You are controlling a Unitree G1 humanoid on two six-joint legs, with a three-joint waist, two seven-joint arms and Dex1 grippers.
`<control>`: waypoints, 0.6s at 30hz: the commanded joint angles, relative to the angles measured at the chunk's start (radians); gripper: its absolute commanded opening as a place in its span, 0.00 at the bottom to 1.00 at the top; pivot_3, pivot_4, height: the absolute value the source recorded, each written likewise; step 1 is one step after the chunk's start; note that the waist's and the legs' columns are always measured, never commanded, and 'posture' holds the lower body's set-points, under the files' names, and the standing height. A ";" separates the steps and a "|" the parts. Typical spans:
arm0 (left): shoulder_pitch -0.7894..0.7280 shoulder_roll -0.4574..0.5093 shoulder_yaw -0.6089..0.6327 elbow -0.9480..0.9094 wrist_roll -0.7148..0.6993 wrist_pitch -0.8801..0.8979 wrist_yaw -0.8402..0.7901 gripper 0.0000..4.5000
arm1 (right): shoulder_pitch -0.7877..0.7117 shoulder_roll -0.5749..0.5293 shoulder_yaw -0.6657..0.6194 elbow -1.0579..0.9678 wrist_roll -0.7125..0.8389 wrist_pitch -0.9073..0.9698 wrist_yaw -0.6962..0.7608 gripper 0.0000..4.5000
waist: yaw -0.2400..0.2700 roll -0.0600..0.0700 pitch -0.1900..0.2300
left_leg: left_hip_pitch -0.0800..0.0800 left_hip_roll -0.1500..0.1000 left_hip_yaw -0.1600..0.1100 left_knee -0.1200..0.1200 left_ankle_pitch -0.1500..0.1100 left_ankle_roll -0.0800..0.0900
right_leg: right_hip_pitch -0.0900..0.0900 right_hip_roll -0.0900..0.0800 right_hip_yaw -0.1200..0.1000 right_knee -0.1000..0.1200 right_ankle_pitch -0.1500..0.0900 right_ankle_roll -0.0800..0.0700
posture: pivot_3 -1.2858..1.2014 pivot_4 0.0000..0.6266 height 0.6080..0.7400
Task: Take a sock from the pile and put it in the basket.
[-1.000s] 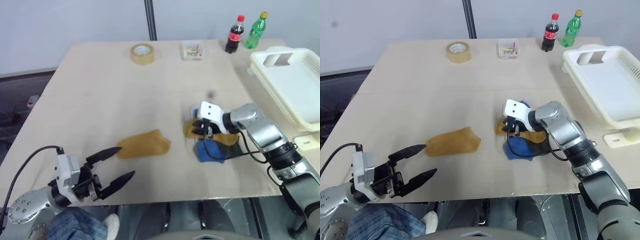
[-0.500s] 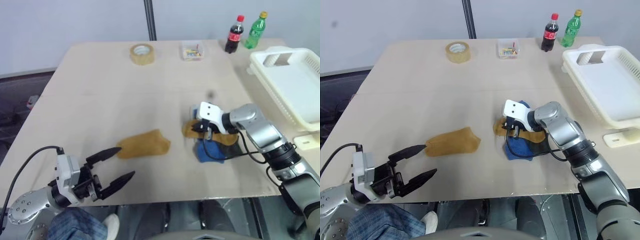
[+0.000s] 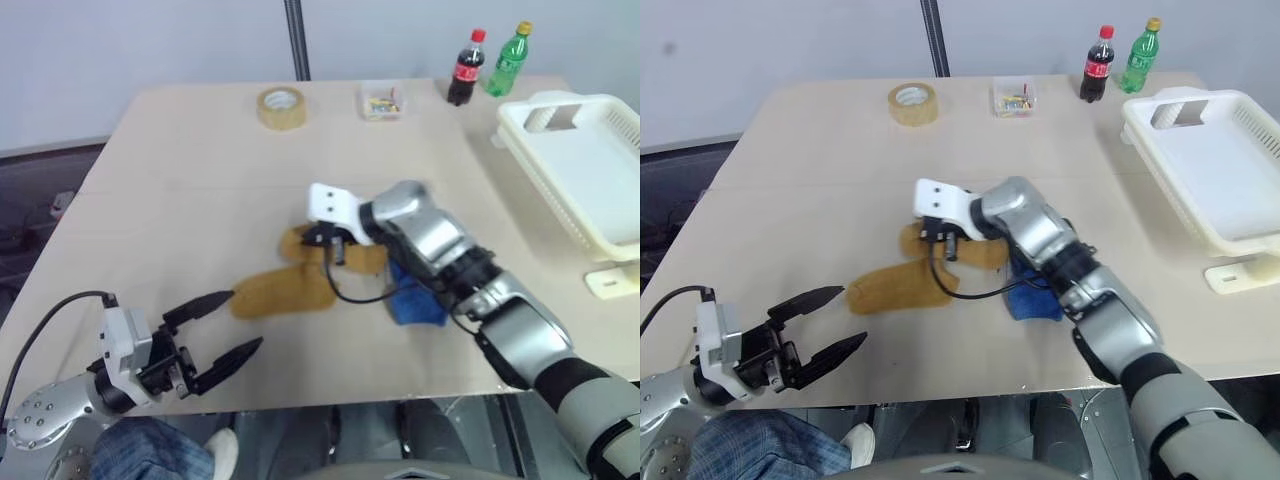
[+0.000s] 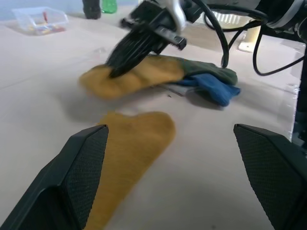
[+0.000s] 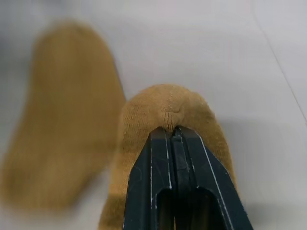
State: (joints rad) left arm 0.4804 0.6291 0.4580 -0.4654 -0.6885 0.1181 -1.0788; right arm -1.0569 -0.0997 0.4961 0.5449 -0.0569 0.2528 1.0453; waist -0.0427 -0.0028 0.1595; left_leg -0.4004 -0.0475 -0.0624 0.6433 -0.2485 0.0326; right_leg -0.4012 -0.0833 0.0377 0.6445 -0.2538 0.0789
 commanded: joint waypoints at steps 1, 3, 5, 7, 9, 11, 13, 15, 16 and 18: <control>0.033 -0.010 0.067 -0.018 -0.004 -0.028 0.013 1.00 | -0.118 0.124 -0.010 0.196 -0.024 -0.133 -0.051 0.00 | -0.001 0.000 0.000 | 0.000 0.000 0.000 0.000 0.000 0.000 | 0.000 0.000 0.000 0.000 0.000 0.000 | 0.52 0.24 0.99; 0.053 -0.019 0.089 -0.022 -0.003 -0.037 0.022 1.00 | -0.169 0.185 -0.017 0.296 -0.038 -0.194 -0.072 0.00 | -0.003 0.000 0.000 | 0.000 0.000 0.000 -0.001 0.000 -0.001 | -0.001 0.001 0.001 0.001 0.000 0.000 | 0.52 0.24 0.99; 0.069 -0.031 0.109 -0.028 0.000 -0.044 0.036 1.00 | -0.207 0.224 -0.028 0.367 -0.046 -0.237 -0.084 0.00 | -0.003 0.000 0.000 | 0.000 0.000 0.000 -0.002 0.001 -0.001 | -0.001 0.001 0.000 0.001 0.000 -0.001 | 0.52 0.24 0.99; 0.084 -0.046 0.139 -0.026 -0.003 -0.049 0.057 1.00 | -0.235 0.256 -0.032 0.421 -0.054 -0.277 -0.085 0.13 | -0.001 0.000 0.000 | 0.000 0.000 0.000 -0.003 0.001 -0.002 | -0.002 0.001 0.001 0.001 0.000 -0.001 | 0.52 0.24 0.99; 0.099 -0.056 0.159 -0.031 -0.002 -0.049 0.077 1.00 | -0.248 0.273 -0.036 0.452 -0.059 -0.308 -0.076 0.28 | 0.001 0.000 0.000 | 0.000 0.000 0.000 -0.004 0.001 -0.002 | -0.002 0.001 0.000 0.001 -0.001 -0.001 | 0.52 0.24 0.99; 0.112 -0.064 0.165 -0.030 0.004 -0.051 0.086 1.00 | -0.251 0.282 -0.052 0.466 -0.055 -0.330 -0.084 0.48 | 0.000 0.000 0.000 | 0.000 0.000 0.000 -0.004 0.001 -0.002 | -0.002 0.001 0.000 0.001 -0.001 -0.001 | 0.52 0.24 0.99; 0.125 -0.073 0.161 -0.022 0.016 -0.059 0.091 1.00 | -0.254 0.287 -0.075 0.465 -0.047 -0.334 -0.103 0.69 | -0.003 -0.001 0.000 | 0.000 0.000 0.000 -0.004 0.001 -0.003 | -0.002 0.002 0.000 0.001 -0.001 -0.001 | 0.52 0.24 0.99; 0.114 -0.076 0.147 -0.006 0.036 -0.065 0.104 1.00 | -0.259 0.269 -0.102 0.435 -0.036 -0.315 -0.104 0.81 | -0.004 -0.001 0.000 | 0.000 0.000 0.000 -0.004 0.001 -0.003 | -0.003 0.002 0.000 0.002 -0.001 -0.002 | 0.52 0.24 0.99; 0.099 -0.077 0.142 -0.001 0.042 -0.062 0.118 1.00 | -0.255 0.252 -0.115 0.408 -0.030 -0.303 -0.093 0.81 | -0.004 -0.001 0.000 | 0.000 0.000 0.000 -0.005 0.002 -0.003 | -0.003 0.003 0.001 0.002 -0.001 -0.002 | 0.52 0.24 0.99; 0.052 -0.074 0.140 0.016 0.039 -0.043 0.154 1.00 | -0.229 0.207 -0.136 0.339 -0.021 -0.275 -0.065 0.81 | -0.001 -0.001 0.000 | 0.000 0.001 0.000 -0.005 0.002 -0.004 | -0.004 0.003 0.001 0.003 -0.001 -0.003 | 0.52 0.24 0.99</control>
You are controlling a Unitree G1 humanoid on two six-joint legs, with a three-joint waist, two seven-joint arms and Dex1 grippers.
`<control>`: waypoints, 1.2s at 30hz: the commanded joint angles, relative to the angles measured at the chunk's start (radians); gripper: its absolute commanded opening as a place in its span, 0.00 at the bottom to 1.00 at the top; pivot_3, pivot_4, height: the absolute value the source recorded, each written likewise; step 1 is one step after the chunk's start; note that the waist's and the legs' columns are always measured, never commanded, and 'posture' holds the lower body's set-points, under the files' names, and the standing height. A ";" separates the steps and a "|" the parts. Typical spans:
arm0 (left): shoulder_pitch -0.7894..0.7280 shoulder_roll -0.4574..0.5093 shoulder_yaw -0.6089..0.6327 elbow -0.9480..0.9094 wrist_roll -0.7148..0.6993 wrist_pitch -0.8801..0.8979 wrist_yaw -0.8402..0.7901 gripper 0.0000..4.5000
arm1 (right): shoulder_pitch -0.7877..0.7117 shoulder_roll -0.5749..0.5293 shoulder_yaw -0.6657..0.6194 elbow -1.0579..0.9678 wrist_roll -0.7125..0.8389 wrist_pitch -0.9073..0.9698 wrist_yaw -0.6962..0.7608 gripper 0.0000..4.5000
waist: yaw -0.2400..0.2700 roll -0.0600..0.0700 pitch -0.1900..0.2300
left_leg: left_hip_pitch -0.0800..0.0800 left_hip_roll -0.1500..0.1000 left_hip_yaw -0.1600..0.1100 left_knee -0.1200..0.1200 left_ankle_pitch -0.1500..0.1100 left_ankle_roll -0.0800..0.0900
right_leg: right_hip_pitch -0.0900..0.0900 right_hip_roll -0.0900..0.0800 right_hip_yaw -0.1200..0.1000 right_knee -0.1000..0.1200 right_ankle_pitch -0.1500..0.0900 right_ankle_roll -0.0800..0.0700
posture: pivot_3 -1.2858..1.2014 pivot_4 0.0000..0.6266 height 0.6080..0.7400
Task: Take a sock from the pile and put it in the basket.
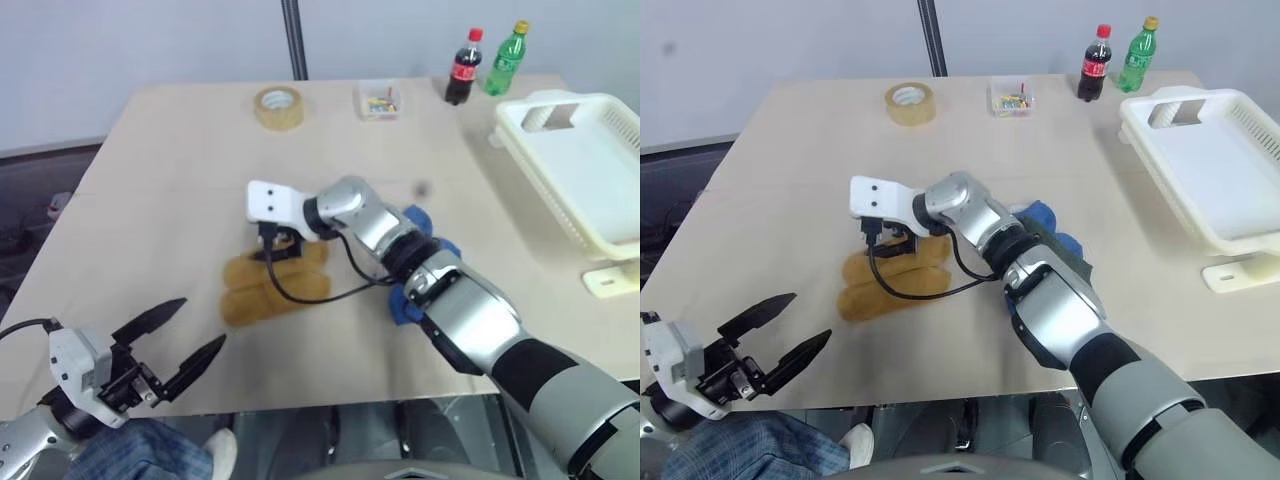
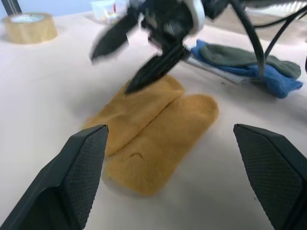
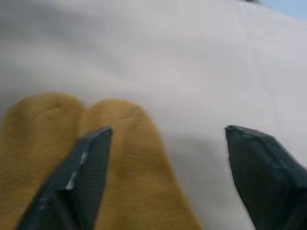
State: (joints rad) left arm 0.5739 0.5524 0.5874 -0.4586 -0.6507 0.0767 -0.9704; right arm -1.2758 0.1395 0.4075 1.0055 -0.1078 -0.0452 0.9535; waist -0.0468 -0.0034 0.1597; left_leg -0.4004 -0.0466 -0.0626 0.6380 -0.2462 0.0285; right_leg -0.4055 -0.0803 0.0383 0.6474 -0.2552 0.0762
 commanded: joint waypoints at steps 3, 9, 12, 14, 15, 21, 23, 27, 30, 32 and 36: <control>-0.125 0.024 0.007 0.044 -0.002 0.050 0.110 1.00 | 0.087 -0.130 -0.066 -0.297 0.052 0.138 0.079 0.81 | 0.007 -0.002 -0.001 | 0.000 0.000 -0.001 0.000 0.000 0.000 | 0.000 0.000 -0.001 0.002 0.000 -0.001 | 0.52 0.24 0.99; -0.284 0.073 -0.065 0.153 0.005 0.284 0.265 1.00 | 0.312 -0.242 -0.161 -0.648 0.184 0.610 0.062 0.81 | 0.008 -0.005 -0.003 | 0.000 -0.002 -0.002 0.003 -0.001 0.003 | 0.001 -0.002 -0.002 0.005 0.000 -0.001 | 0.52 0.24 0.99; -0.367 0.081 -0.087 0.199 -0.008 0.375 0.311 1.00 | 0.359 -0.260 -0.194 -0.709 0.212 0.743 0.011 0.81 | -0.002 -0.004 -0.002 | -0.001 -0.001 0.001 0.003 -0.001 0.003 | -0.004 -0.001 0.001 0.012 -0.001 -0.002 | 0.52 0.24 0.99; -0.460 0.079 -0.105 0.254 -0.039 0.466 0.349 1.00 | 0.387 -0.271 -0.194 -0.708 0.206 0.776 -0.025 0.81 | -0.002 -0.004 -0.002 | -0.001 0.000 0.001 0.003 -0.001 0.002 | -0.006 0.000 0.001 0.015 -0.002 -0.003 | 0.52 0.24 0.99; -0.506 0.080 -0.119 0.280 -0.061 0.535 0.372 1.00 | 0.401 -0.279 -0.181 -0.701 0.187 0.768 -0.049 0.81 | -0.001 -0.005 -0.003 | 0.000 0.001 0.001 0.004 -0.001 0.002 | -0.006 0.001 0.000 0.016 -0.002 -0.004 | 0.52 0.24 0.99; -0.657 0.085 -0.135 0.370 -0.174 0.847 0.456 1.00 | 0.447 -0.304 -0.142 -0.737 0.160 0.750 -0.105 0.81 | 0.001 -0.005 -0.003 | -0.001 -0.001 0.001 0.006 0.001 -0.001 | -0.006 0.000 0.001 0.016 -0.002 -0.004 | 0.52 0.24 0.99; -0.685 0.090 -0.115 0.388 -0.218 0.941 0.480 1.00 | 0.455 -0.311 -0.134 -0.748 0.157 0.744 -0.114 0.81 | 0.003 -0.005 -0.003 | -0.001 -0.001 0.001 0.006 0.002 -0.002 | -0.006 -0.001 0.001 0.016 -0.002 -0.004 | 0.52 0.24 0.99; -0.714 0.110 -0.081 0.416 -0.288 1.084 0.492 1.00 | 0.466 -0.315 -0.128 -0.766 0.162 0.747 -0.130 0.81 | 0.003 -0.005 -0.003 | -0.001 -0.001 0.001 0.006 0.002 -0.002 | -0.006 0.000 0.001 0.016 -0.002 -0.004 | 0.52 0.24 0.99; -0.727 0.135 -0.073 0.455 -0.300 1.165 0.504 1.00 | 0.478 -0.309 -0.128 -0.780 0.173 0.760 -0.140 0.81 | 0.003 -0.005 -0.003 | -0.001 -0.001 0.001 0.006 0.002 -0.002 | -0.006 0.000 0.001 0.016 -0.002 -0.004 | 0.52 0.24 0.99; -0.730 0.150 -0.073 0.463 -0.313 1.218 0.505 0.94 | 0.484 -0.300 -0.135 -0.788 0.186 0.774 -0.146 0.82 | 0.002 -0.005 -0.003 | -0.001 -0.001 0.001 0.006 0.002 -0.002 | -0.006 0.000 0.001 0.016 -0.002 -0.004 | 0.52 0.24 0.99; -0.715 0.184 -0.095 0.444 -0.317 1.298 0.491 0.88 | 0.489 -0.294 -0.133 -0.799 0.194 0.782 -0.156 0.82 | 0.003 -0.005 -0.003 | 0.000 -0.001 0.001 0.005 0.002 -0.003 | -0.006 0.000 0.002 0.016 -0.002 -0.004 | 0.52 0.24 0.99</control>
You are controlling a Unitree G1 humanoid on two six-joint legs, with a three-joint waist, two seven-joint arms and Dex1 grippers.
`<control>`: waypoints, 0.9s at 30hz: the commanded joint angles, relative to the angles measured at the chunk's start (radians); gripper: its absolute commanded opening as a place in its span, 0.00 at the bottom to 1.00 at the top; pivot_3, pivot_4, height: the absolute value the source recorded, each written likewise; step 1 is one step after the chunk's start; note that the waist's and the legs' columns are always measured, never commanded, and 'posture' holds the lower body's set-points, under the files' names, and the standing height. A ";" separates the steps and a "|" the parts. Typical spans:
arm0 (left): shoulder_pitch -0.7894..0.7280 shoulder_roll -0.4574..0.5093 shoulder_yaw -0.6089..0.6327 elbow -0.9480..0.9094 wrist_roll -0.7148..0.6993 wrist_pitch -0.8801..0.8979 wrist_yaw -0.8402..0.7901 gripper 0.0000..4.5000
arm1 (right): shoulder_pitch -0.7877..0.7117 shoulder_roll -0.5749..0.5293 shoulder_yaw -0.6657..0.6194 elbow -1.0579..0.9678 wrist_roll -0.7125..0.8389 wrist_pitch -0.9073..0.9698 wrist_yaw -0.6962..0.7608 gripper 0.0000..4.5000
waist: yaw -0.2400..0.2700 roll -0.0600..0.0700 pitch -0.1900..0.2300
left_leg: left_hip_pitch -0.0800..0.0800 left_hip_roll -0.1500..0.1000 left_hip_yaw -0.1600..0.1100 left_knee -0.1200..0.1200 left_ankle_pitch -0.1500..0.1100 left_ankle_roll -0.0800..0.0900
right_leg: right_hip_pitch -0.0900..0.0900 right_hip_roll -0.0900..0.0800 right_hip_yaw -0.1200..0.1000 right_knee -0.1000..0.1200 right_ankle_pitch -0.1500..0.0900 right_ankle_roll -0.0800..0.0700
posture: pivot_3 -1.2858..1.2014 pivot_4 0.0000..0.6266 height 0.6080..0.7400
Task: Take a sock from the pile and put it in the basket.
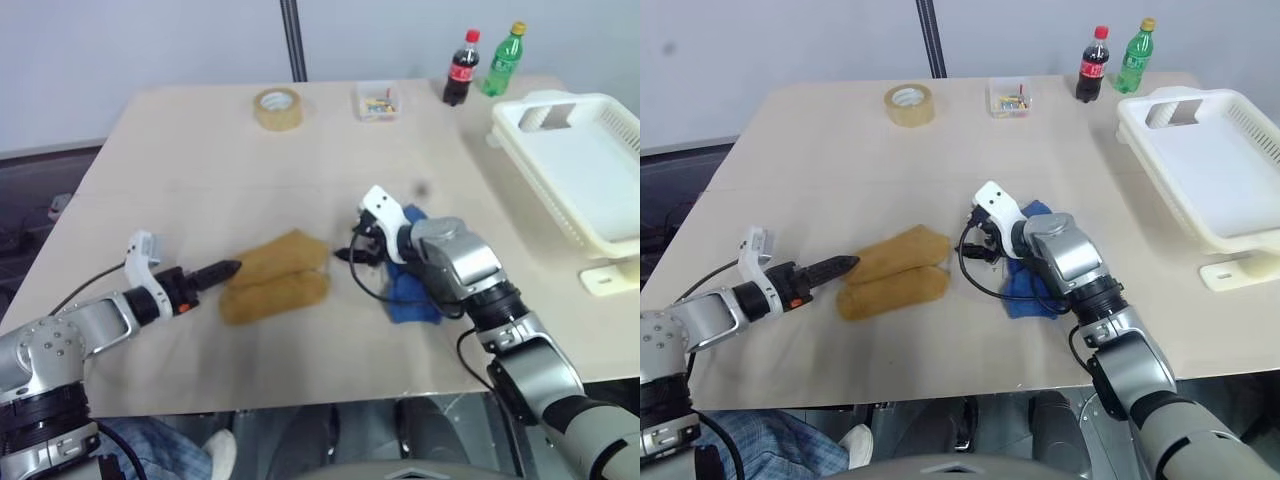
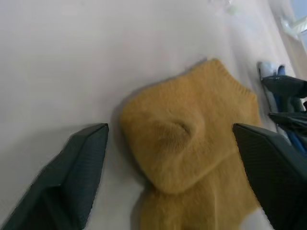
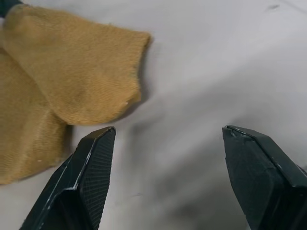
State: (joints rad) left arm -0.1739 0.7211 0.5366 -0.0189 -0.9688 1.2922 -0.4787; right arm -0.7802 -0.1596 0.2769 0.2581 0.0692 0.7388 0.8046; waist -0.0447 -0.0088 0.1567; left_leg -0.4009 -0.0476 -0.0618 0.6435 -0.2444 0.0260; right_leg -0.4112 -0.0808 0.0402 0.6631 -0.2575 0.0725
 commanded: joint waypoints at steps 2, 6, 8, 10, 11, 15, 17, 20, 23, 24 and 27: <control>0.039 0.025 -0.058 0.000 0.014 0.090 -0.003 0.83 | -0.005 0.008 0.004 -0.050 0.017 -0.008 -0.012 0.82 | 0.001 0.000 0.000 | 0.000 0.000 0.000 0.000 0.000 0.000 | 0.000 0.000 0.000 0.000 0.000 0.000 | 0.52 0.24 0.99; 0.029 0.013 -0.068 0.016 0.040 0.071 0.010 0.60 | -0.004 0.019 0.009 -0.047 0.024 -0.017 -0.017 0.82 | 0.002 0.000 0.000 | 0.001 0.000 0.000 0.000 0.000 0.000 | 0.000 -0.001 0.000 0.000 0.000 0.000 | 0.52 0.24 0.99; 0.013 -0.002 -0.062 0.028 0.046 0.067 0.018 0.38 | -0.005 0.024 0.009 -0.045 0.029 -0.017 -0.019 0.82 | 0.002 0.000 0.000 | 0.001 0.000 0.000 0.000 0.000 0.000 | 0.000 -0.001 0.000 0.000 0.000 0.000 | 0.52 0.24 0.99; -0.001 -0.015 -0.065 0.036 0.057 0.060 0.023 0.21 | -0.007 0.029 0.009 -0.041 0.035 -0.013 -0.019 0.82 | 0.005 0.000 -0.001 | 0.001 -0.001 0.000 0.000 0.000 0.000 | 0.000 -0.001 0.000 0.000 0.000 0.000 | 0.52 0.24 0.99; -0.006 -0.028 -0.064 0.043 0.063 0.058 0.031 0.09 | -0.008 0.032 0.007 -0.039 0.038 -0.010 -0.020 0.82 | 0.007 0.000 -0.001 | 0.001 -0.001 0.000 0.000 0.000 0.000 | 0.000 -0.001 0.000 0.000 0.000 0.000 | 0.52 0.24 0.99; 0.004 -0.059 -0.076 0.043 0.080 0.041 0.034 0.02 | -0.008 0.042 -0.010 -0.033 0.059 0.015 -0.031 0.82 | 0.010 0.001 -0.001 | 0.001 -0.002 0.000 0.000 0.000 0.000 | 0.001 -0.003 0.000 0.000 0.000 0.000 | 0.52 0.24 0.99; 0.001 -0.077 -0.062 0.040 0.071 0.043 0.039 0.02 | -0.010 0.045 -0.026 -0.032 0.077 0.036 -0.038 0.82 | 0.011 0.002 -0.002 | 0.001 -0.002 0.000 0.000 0.000 0.000 | 0.001 -0.004 -0.001 0.000 0.000 0.000 | 0.52 0.24 0.99; 0.005 -0.087 -0.057 0.031 0.071 0.040 0.037 0.02 | -0.018 0.055 -0.059 -0.034 0.113 0.091 -0.050 0.82 | 0.013 0.002 -0.003 | 0.001 -0.003 -0.001 0.000 0.000 0.000 | 0.001 -0.005 -0.002 0.000 0.000 0.000 | 0.52 0.24 0.99; 0.010 -0.092 -0.065 0.027 0.076 0.029 0.029 0.02 | -0.017 0.053 -0.058 -0.029 0.128 0.125 -0.050 0.82 | 0.014 0.002 -0.003 | 0.001 -0.003 -0.001 0.000 0.000 0.000 | 0.001 -0.005 -0.002 0.000 0.000 0.000 | 0.52 0.24 0.99; 0.010 -0.094 -0.067 0.025 0.077 0.026 0.028 0.02 | -0.015 0.052 -0.055 -0.028 0.130 0.129 -0.050 0.82 | 0.014 0.002 -0.003 | 0.001 -0.003 -0.001 0.000 0.000 0.000 | 0.001 -0.005 -0.002 0.000 0.000 0.000 | 0.52 0.24 0.99; 0.004 -0.103 -0.066 0.026 0.078 0.023 0.026 0.02 | -0.009 0.064 -0.053 -0.021 0.144 0.148 -0.051 0.82 | 0.014 0.002 -0.003 | 0.001 -0.003 -0.001 0.000 0.000 0.000 | 0.001 -0.005 -0.002 0.000 0.000 0.000 | 0.52 0.24 0.99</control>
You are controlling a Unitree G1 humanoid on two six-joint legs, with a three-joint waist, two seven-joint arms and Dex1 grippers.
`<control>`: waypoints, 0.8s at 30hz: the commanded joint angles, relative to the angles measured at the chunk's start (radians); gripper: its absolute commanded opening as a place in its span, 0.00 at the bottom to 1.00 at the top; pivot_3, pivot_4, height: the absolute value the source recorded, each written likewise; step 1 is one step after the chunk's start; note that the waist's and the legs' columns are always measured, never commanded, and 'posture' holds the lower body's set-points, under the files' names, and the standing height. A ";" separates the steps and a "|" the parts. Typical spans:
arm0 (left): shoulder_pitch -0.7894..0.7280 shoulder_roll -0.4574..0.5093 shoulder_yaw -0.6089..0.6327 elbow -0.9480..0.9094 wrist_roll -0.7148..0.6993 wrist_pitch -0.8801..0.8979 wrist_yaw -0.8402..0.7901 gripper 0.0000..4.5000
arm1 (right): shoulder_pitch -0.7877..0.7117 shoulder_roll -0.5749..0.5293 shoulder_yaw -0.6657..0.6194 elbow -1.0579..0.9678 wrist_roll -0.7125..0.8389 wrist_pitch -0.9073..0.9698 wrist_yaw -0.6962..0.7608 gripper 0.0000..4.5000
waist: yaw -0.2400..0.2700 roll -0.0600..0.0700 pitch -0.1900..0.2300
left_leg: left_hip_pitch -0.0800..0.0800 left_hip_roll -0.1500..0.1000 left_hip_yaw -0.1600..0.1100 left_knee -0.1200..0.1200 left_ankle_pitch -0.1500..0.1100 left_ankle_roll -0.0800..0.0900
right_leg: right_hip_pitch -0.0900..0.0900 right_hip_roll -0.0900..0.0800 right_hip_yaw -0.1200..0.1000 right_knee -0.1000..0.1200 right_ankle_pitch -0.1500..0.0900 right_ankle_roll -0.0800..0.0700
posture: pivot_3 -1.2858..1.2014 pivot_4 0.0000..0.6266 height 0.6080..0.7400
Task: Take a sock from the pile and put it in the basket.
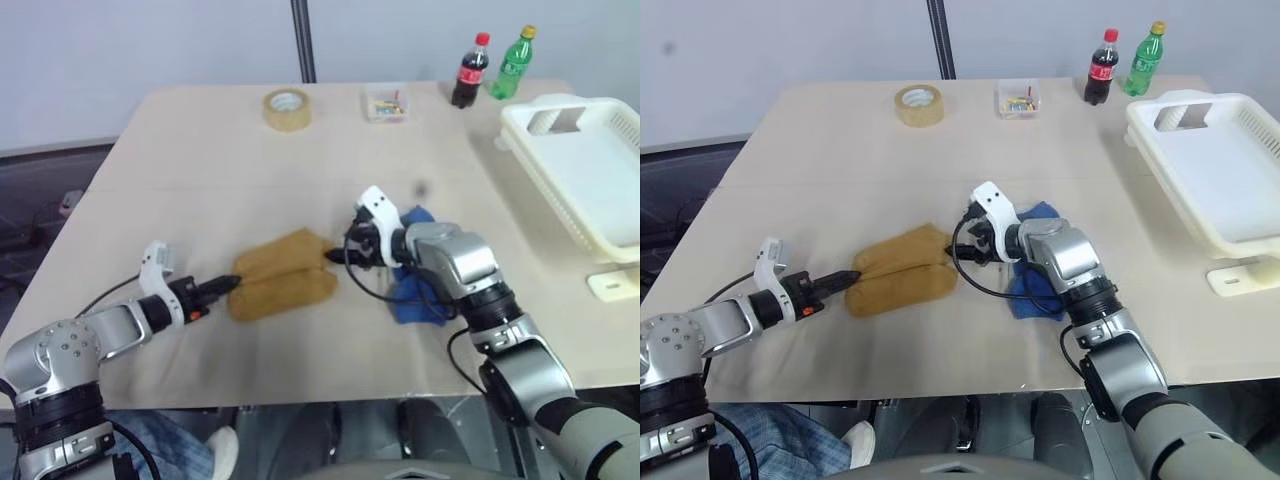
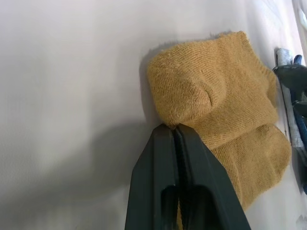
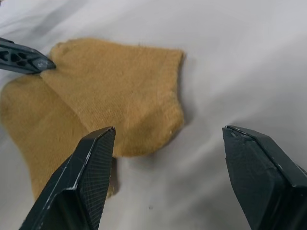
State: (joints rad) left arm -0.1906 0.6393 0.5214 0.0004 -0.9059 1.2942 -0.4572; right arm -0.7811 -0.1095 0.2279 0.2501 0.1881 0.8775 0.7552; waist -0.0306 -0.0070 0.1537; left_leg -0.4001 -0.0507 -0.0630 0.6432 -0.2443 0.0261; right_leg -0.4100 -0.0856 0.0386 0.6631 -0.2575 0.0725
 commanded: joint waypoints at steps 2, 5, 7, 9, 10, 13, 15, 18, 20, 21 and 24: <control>0.016 -0.022 -0.053 0.010 0.018 0.017 -0.003 0.01 | -0.006 0.016 0.009 -0.001 0.015 -0.009 -0.009 0.77 | 0.000 0.000 0.000 | 0.000 0.000 0.000 0.000 0.000 0.000 | 0.000 0.000 0.000 0.000 0.000 0.000 | 0.52 0.24 0.99; 0.010 -0.021 -0.063 0.014 0.022 0.011 -0.011 0.00 | -0.001 0.027 0.012 0.004 0.016 -0.015 -0.019 0.56 | 0.000 0.000 0.000 | 0.000 0.000 0.000 0.000 0.000 0.000 | 0.000 0.000 0.000 0.000 0.000 0.000 | 0.52 0.24 0.99; 0.009 -0.018 -0.072 0.020 0.029 0.002 -0.018 0.00 | 0.002 0.031 0.014 0.002 0.018 -0.015 -0.023 0.33 | 0.000 0.000 0.000 | 0.000 0.000 0.000 0.000 0.000 0.000 | 0.000 0.000 0.000 0.000 0.000 0.000 | 0.52 0.24 0.99; 0.007 -0.018 -0.074 0.025 0.034 -0.004 -0.025 0.00 | 0.003 0.033 0.015 0.001 0.018 -0.021 -0.026 0.14 | 0.000 0.000 0.000 | 0.000 0.000 0.000 0.000 0.000 0.000 | 0.000 0.000 0.000 0.000 0.000 0.000 | 0.52 0.24 0.99; 0.006 -0.018 -0.075 0.025 0.036 -0.008 -0.027 0.00 | 0.002 0.034 0.012 0.000 0.018 -0.026 -0.031 0.03 | 0.000 0.000 0.000 | 0.000 0.000 0.000 0.000 0.000 0.000 | 0.000 0.000 0.000 0.000 0.000 0.000 | 0.52 0.24 0.99; 0.006 -0.022 -0.074 0.022 0.038 -0.019 -0.034 0.00 | -0.002 0.030 0.000 -0.009 0.021 -0.032 -0.038 0.01 | -0.001 0.000 0.000 | 0.000 0.000 0.000 0.000 0.000 0.000 | 0.000 0.000 0.000 0.000 0.000 0.000 | 0.52 0.24 0.99; 0.016 -0.027 -0.074 0.007 0.045 -0.067 -0.057 0.00 | -0.004 0.021 -0.006 -0.028 0.026 -0.027 -0.038 0.01 | -0.001 0.000 0.000 | 0.000 0.000 0.000 0.000 0.000 0.000 | 0.000 0.000 0.000 0.000 0.000 0.000 | 0.52 0.24 0.99; 0.040 -0.043 -0.050 -0.033 0.040 -0.168 -0.106 0.00 | -0.010 0.012 -0.017 -0.063 0.044 -0.015 -0.036 0.01 | -0.002 0.000 0.000 | 0.000 0.000 0.000 0.000 0.000 0.000 | 0.000 0.000 0.000 0.000 0.000 0.000 | 0.52 0.24 0.99; 0.064 -0.052 -0.041 -0.072 0.033 -0.236 -0.150 0.00 | -0.015 0.001 -0.015 -0.082 0.047 -0.017 -0.030 0.01 | -0.006 0.000 0.000 | -0.001 0.001 0.000 0.000 0.000 0.000 | 0.000 -0.001 0.000 0.000 0.000 0.000 | 0.52 0.24 0.99; 0.075 -0.061 -0.031 -0.092 0.026 -0.263 -0.163 0.00 | -0.016 -0.006 -0.014 -0.094 0.049 -0.016 -0.030 0.01 | -0.007 -0.001 0.001 | -0.001 0.001 0.000 0.000 0.000 0.000 | -0.001 -0.001 0.000 -0.001 0.000 0.000 | 0.52 0.24 0.99; 0.091 -0.101 0.018 -0.159 -0.029 -0.310 -0.167 0.00 | -0.028 -0.023 -0.019 -0.136 0.058 -0.008 -0.034 0.01 | -0.008 -0.002 0.001 | -0.002 0.001 0.000 0.000 0.000 0.000 | -0.001 -0.002 0.000 -0.001 0.000 0.000 | 0.52 0.24 0.99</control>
State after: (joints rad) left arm -0.0983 0.5364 0.4932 -0.0905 -0.8921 1.0241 -0.6059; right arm -0.7811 -0.1350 0.2255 0.1783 0.2225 0.8693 0.7163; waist -0.0389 -0.0087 0.1550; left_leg -0.4023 -0.0491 -0.0632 0.6430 -0.2443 0.0260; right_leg -0.4116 -0.0876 0.0383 0.6621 -0.2575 0.0724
